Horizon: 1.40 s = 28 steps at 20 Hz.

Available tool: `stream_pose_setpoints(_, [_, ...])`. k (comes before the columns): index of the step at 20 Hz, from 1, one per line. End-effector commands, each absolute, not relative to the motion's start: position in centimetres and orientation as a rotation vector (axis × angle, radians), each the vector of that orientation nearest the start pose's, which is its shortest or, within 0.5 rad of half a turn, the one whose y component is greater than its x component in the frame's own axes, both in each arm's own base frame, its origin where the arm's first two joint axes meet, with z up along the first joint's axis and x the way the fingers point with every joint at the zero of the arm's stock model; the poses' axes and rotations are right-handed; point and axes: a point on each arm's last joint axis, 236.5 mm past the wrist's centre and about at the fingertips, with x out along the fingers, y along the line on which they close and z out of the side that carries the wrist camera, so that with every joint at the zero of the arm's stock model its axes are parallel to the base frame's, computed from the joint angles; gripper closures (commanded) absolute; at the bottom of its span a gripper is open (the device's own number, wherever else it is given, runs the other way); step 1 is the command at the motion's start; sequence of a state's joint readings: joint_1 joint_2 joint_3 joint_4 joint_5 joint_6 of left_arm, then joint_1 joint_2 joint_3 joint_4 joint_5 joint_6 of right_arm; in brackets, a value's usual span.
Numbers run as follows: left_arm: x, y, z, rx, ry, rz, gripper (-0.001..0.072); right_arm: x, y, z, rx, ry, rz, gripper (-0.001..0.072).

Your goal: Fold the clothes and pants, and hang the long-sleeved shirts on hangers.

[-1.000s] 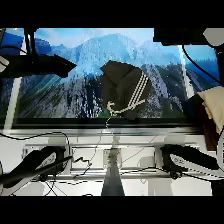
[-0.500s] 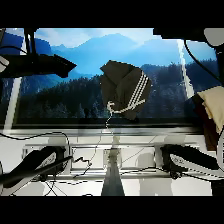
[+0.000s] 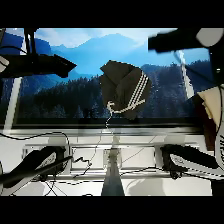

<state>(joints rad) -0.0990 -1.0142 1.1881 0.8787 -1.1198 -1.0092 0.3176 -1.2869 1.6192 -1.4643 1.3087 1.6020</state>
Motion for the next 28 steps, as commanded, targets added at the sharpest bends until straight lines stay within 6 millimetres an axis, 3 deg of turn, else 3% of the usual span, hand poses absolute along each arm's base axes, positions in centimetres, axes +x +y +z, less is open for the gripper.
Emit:
stream_pose_setpoints(1, [35.5, -17.2, 17.3, -0.021, 0.747, -0.751, 0.0696, 33.4, 19.8, 9.3, -0.061, 1.296, 0.584, 0.0690])
stream_pose_setpoints(2, [35.5, -17.2, 17.3, -0.021, 0.746, -0.751, 0.0692, 32.5, 22.0, 7.6, -0.014, 1.308, 0.633, 0.0689])
stream_pose_setpoints(3, [35.5, -17.2, 17.2, -0.022, 0.748, -0.751, 0.0684, 32.3, 23.8, 5.9, 0.017, 1.292, 0.649, 0.0625])
stream_pose_setpoints(5, [35.5, -17.2, 17.1, -0.022, 0.751, -0.751, 0.0684, 33.2, 26.1, 2.9, 0.101, 1.260, 0.580, 0.0291])
stream_pose_setpoints(7, [35.6, -17.2, 17.1, -0.023, 0.751, -0.751, 0.0683, 32.7, 27.2, -0.6, 0.168, 1.343, 0.507, 0.0061])
stream_pose_setpoints(8, [35.6, -17.2, 17.1, -0.023, 0.752, -0.751, 0.0684, 32.3, 27.4, -2.4, 0.179, 1.402, 0.478, 0.0020])
stream_pose_setpoints(10, [35.6, -17.2, 17.1, -0.023, 0.752, -0.751, 0.0684, 31.8, 27.4, -5.7, 0.207, 1.499, 0.414, 0.0023])
stream_pose_setpoints(13, [35.6, -17.2, 17.1, -0.024, 0.753, -0.751, 0.0686, 32.8, 27.4, -9.5, 0.249, 1.534, 0.332, 0.0035])
stream_pose_setpoints(14, [35.6, -17.2, 17.1, -0.023, 0.752, -0.751, 0.0687, 33.2, 27.4, -10.4, 0.262, 1.533, 0.306, 0.0085])
stream_pose_setpoints(15, [35.6, -17.2, 17.1, -0.023, 0.752, -0.751, 0.0687, 33.7, 27.4, -11.1, 0.261, 1.526, 0.295, 0.0210])
stream_pose_setpoints(16, [35.6, -17.2, 17.1, -0.024, 0.753, -0.751, 0.0687, 34.2, 27.4, -11.4, 0.255, 1.512, 0.293, 0.0419])
stream_pose_setpoints(17, [35.6, -17.2, 17.1, -0.023, 0.752, -0.751, 0.0687, 34.7, 27.3, -11.1, 0.238, 1.496, 0.296, 0.0624])
stream_pose_setpoints(18, [35.6, -17.2, 17.1, -0.023, 0.752, -0.751, 0.0687, 35.3, 27.1, -10.4, 0.202, 1.478, 0.303, 0.0689])
stream_pose_setpoints(20, [35.6, -17.2, 17.1, -0.024, 0.751, -0.750, 0.0687, 36.5, 25.7, -7.9, 0.092, 1.444, 0.303, 0.0690])
stream_pose_setpoints(22, [35.8, -17.2, 16.7, -0.027, 0.760, -0.750, 0.0682, 37.0, 24.2, -3.9, -0.018, 1.417, 0.348, 0.0690])
stream_pose_setpoints(23, [35.9, -17.2, 16.3, -0.030, 0.771, -0.750, 0.0544, 37.0, 23.5, -1.7, -0.063, 1.398, 0.383, 0.0690])
stream_pose_setpoints(24, [36.1, -17.2, 15.8, -0.034, 0.784, -0.750, 0.0346, 36.8, 22.8, 0.5, -0.081, 1.378, 0.406, 0.0690])
stream_pose_setpoints(25, [36.3, -17.3, 15.0, -0.039, 0.803, -0.750, 0.0268, 36.5, 22.0, 2.3, -0.086, 1.358, 0.414, 0.0690])
stream_pose_setpoints(28, [37.2, -17.4, 10.8, -0.096, 0.922, -0.736, 0.0270, 36.1, 19.2, 7.6, -0.081, 1.257, 0.422, 0.0691])
